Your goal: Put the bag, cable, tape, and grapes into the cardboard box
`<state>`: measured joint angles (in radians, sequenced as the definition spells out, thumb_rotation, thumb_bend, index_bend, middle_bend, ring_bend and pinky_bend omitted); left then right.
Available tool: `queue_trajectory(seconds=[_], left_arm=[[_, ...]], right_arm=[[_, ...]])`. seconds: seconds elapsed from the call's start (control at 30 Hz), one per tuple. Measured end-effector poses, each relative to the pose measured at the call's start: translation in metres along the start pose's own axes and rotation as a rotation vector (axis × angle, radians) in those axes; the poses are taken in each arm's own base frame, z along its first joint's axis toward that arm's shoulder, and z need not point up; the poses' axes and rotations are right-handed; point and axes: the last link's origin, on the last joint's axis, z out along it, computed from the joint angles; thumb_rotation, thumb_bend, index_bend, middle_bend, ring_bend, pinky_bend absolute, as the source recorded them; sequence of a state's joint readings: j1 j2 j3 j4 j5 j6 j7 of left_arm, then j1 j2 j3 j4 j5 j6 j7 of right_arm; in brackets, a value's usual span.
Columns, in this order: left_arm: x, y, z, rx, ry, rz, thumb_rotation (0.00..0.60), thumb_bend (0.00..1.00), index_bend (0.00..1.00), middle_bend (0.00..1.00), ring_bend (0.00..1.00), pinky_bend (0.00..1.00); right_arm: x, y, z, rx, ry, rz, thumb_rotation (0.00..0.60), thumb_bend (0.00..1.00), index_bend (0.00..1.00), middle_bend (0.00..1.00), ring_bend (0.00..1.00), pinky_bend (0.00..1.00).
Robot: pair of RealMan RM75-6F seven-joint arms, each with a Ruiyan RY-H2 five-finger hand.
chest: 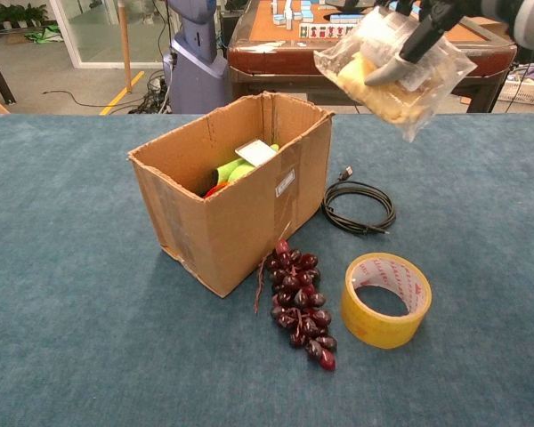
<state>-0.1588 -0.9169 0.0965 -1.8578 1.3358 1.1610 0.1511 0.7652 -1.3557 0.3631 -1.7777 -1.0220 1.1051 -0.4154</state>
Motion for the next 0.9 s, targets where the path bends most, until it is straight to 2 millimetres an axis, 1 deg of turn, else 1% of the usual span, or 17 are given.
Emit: queue_trajectory(seconds=[0.3,0.5,0.77,0.87,0.9], left_arm=[[0.001,-0.001,-0.001,-0.002,-0.002,-0.008,0.6,0.02,0.19,0.19,0.14,0.37],[0.001,-0.001,-0.002,-0.005,-0.002,-0.012,0.6,0.02,0.19,0.19,0.14,0.37],[0.001,-0.001,-0.003,-0.007,0.0,-0.016,0.6,0.02,0.19,0.19,0.14,0.37],[0.001,-0.001,-0.003,-0.006,0.0,-0.017,0.6,0.02,0.19,0.19,0.14,0.37],[0.001,-0.001,-0.003,-0.006,-0.001,-0.017,0.6,0.02,0.19,0.19,0.14,0.37]], right_arm=[[-0.015,-0.019,0.032,0.042,0.018,0.058,0.6,0.09,0.29,0.52,0.53,0.68],[-0.027,-0.033,0.049,0.083,0.027,0.113,0.6,0.09,0.29,0.52,0.53,0.68],[-0.039,-0.042,0.061,0.123,0.048,0.182,0.6,0.09,0.29,0.5,0.53,0.68],[-0.045,-0.044,0.065,0.135,0.051,0.201,0.6,0.06,0.29,0.48,0.51,0.68],[-0.047,-0.043,0.066,0.138,0.046,0.203,0.6,0.04,0.29,0.46,0.49,0.68]])
